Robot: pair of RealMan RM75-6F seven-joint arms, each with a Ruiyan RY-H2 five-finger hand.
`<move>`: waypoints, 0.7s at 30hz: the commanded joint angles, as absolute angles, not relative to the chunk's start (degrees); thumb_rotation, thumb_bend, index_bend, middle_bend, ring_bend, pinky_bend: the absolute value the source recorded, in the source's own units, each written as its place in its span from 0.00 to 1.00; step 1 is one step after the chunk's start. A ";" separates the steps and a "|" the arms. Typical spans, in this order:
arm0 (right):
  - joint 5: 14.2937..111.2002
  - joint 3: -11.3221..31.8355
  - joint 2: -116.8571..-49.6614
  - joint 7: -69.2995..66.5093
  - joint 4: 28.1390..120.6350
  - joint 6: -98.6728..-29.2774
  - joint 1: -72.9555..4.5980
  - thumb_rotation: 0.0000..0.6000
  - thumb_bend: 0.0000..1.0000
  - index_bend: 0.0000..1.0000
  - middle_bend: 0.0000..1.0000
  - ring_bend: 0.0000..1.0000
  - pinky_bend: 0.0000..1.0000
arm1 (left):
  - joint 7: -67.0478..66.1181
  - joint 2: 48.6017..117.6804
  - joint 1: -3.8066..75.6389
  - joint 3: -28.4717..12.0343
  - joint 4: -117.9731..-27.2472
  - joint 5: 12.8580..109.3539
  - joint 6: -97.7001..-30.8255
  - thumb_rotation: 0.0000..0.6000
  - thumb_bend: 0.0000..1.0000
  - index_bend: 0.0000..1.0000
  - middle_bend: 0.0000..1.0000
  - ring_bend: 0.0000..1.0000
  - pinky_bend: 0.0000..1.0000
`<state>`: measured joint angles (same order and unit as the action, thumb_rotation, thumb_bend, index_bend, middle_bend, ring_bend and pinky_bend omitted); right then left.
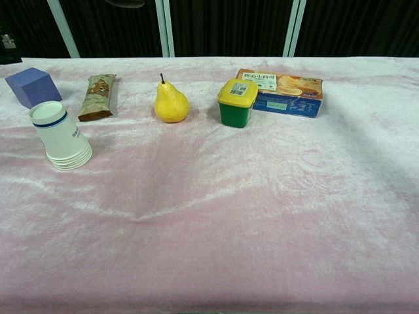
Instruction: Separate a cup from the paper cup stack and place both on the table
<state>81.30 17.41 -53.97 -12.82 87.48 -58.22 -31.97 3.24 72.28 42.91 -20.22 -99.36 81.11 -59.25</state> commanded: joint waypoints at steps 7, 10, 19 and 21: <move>80.09 16.55 -53.67 -11.92 88.65 -57.74 -32.46 1.00 0.19 0.13 0.02 0.19 0.20 | 1.56 71.99 43.33 -18.68 -100.22 80.51 -59.41 1.00 0.19 0.15 0.06 0.00 0.03; 80.20 16.01 -53.53 -11.46 89.02 -57.92 -32.37 1.00 0.19 0.13 0.02 0.19 0.20 | 0.50 71.34 43.09 -18.00 -100.19 80.11 -59.50 1.00 0.19 0.15 0.06 0.00 0.03; 78.25 15.20 -53.04 -10.33 91.04 -59.57 -31.01 1.00 0.19 0.13 0.02 0.19 0.20 | -3.58 68.04 42.32 -15.93 -102.53 79.55 -59.48 1.00 0.19 0.15 0.07 0.00 0.03; 78.10 14.86 -52.99 -9.87 91.29 -60.46 -30.34 1.00 0.19 0.13 0.02 0.19 0.20 | -4.65 67.29 41.94 -15.47 -103.23 79.57 -59.84 1.00 0.19 0.15 0.07 0.00 0.03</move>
<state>78.28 15.14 -53.08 -10.20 91.04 -59.96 -30.78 -3.86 67.87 42.32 -15.94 -102.64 79.60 -59.56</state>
